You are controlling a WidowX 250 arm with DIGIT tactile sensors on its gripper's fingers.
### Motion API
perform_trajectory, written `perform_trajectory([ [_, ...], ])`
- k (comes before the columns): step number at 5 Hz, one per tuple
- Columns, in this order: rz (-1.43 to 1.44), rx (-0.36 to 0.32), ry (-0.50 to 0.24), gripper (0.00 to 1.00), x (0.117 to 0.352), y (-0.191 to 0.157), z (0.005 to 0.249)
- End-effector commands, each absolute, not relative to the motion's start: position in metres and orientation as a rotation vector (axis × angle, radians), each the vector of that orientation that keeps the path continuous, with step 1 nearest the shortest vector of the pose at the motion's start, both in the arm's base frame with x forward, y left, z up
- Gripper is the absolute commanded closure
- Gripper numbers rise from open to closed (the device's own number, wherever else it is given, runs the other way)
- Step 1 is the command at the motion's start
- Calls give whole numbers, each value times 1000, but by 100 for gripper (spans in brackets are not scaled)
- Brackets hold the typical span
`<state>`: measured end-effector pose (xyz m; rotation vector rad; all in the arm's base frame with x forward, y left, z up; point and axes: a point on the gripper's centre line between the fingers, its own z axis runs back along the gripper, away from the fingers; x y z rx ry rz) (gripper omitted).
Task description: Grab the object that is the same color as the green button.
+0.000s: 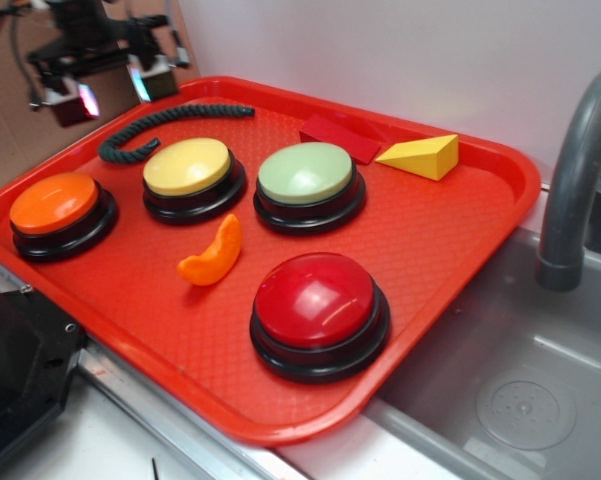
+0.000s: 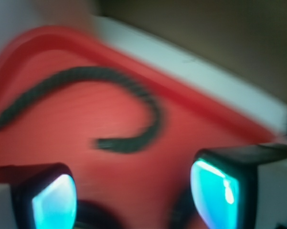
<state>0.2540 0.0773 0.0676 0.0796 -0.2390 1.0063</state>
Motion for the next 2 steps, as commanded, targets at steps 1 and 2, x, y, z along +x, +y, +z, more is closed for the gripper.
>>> perform_trajectory([
  [1, 1070, 90, -283, 0, 269, 79, 75],
  [2, 1121, -19, -362, 0, 247, 100, 82],
])
